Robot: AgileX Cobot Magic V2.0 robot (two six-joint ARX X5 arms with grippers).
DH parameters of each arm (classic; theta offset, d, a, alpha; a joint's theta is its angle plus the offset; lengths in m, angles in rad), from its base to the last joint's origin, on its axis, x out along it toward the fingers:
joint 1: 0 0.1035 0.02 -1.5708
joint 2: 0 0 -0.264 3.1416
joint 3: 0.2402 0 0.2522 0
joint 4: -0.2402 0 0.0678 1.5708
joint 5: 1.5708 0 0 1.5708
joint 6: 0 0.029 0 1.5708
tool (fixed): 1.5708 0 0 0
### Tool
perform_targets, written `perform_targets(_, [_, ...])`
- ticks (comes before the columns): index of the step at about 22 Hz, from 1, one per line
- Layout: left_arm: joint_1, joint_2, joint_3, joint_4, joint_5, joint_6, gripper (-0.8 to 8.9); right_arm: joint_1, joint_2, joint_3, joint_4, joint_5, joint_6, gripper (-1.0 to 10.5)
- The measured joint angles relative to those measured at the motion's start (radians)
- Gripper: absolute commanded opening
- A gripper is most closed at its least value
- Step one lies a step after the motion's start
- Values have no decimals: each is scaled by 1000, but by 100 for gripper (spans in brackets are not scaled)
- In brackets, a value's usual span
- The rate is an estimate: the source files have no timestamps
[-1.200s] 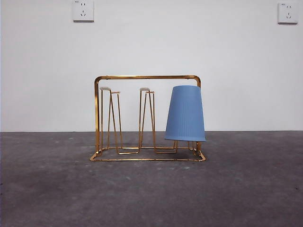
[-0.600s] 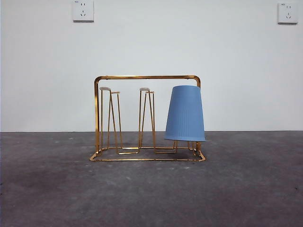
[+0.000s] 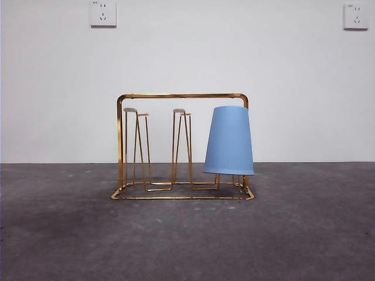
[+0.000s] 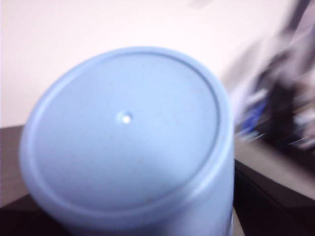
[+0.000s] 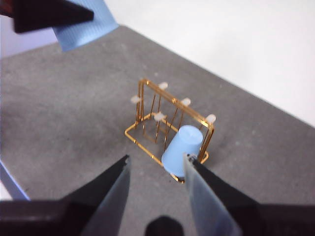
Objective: Pick up cup 1,put cup 1 in the cup rack,pick up cup 2,put cup 2 in the cup rack
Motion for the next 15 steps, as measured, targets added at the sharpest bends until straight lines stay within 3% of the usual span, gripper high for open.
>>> perform_targets(3, [0,26,0,-53,-95,65,-7,0,2,0,-13,3,16,189])
perform_targets(8, [34,89,0,-40,-130,120,-7,0,4,0,-13,2,41,189])
perform_targets(15, [131,165,-79,41,-88,130,-7,0,3,0,-44,2,66,189])
